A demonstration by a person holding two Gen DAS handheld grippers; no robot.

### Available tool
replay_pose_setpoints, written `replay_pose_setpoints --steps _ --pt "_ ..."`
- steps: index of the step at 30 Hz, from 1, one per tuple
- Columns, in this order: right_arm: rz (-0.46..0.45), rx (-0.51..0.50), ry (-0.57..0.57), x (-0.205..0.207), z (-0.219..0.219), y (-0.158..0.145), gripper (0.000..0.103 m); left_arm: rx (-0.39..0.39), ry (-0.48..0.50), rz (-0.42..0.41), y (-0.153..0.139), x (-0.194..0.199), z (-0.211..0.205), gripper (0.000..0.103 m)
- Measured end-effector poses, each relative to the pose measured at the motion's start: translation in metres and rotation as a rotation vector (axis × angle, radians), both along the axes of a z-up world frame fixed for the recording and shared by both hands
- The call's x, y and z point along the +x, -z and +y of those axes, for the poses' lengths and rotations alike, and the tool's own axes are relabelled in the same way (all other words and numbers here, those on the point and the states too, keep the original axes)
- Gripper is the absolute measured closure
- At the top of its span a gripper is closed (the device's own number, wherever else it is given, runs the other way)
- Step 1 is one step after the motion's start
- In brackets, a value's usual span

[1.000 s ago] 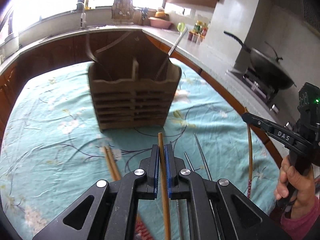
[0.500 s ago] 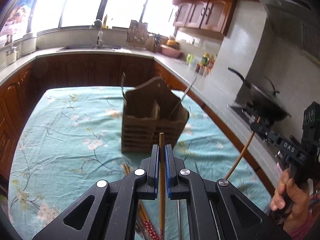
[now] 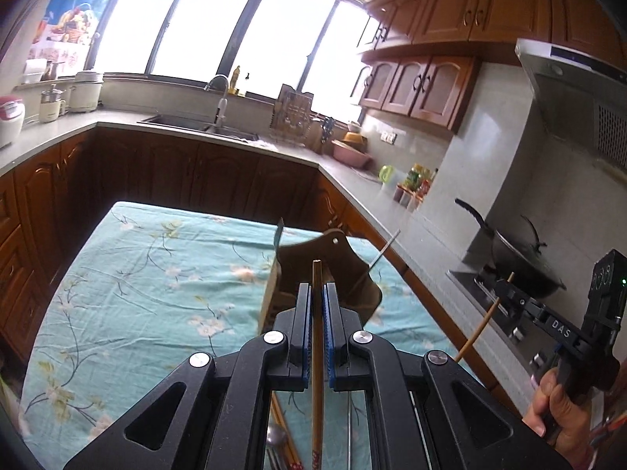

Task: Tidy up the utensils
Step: 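Lift and carry the wooden chopsticks in both tools over the caddy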

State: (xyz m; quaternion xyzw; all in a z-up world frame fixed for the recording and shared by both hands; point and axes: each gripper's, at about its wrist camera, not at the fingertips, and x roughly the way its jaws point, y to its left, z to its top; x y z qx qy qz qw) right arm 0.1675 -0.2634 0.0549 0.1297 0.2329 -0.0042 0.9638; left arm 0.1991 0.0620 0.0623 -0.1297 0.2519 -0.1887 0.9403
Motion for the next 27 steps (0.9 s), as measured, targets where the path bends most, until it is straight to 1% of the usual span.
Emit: replay_pose_setpoints --steps 7,11,15,23,27 --pt "-0.054 0.003 -0.002 0.006 0.004 -0.012 0.098 -0.048 -0.044 -0.034 -0.003 0.012 0.007 0.099" --pt "-0.088 0.008 0.0 0.013 0.003 -0.02 0.098 -0.053 -0.063 -0.059 -0.006 0.023 0.005 0.099" --pt "-0.122 0.016 0.006 0.021 0.002 -0.029 0.098 -0.077 -0.089 -0.09 -0.009 0.035 0.003 0.099" --pt "-0.215 0.043 0.033 0.041 -0.006 -0.043 0.098 -0.124 -0.164 -0.195 -0.012 0.066 -0.006 0.099" --pt "-0.242 0.048 0.047 0.059 -0.009 -0.048 0.098 -0.143 -0.189 -0.238 -0.003 0.084 -0.017 0.099"
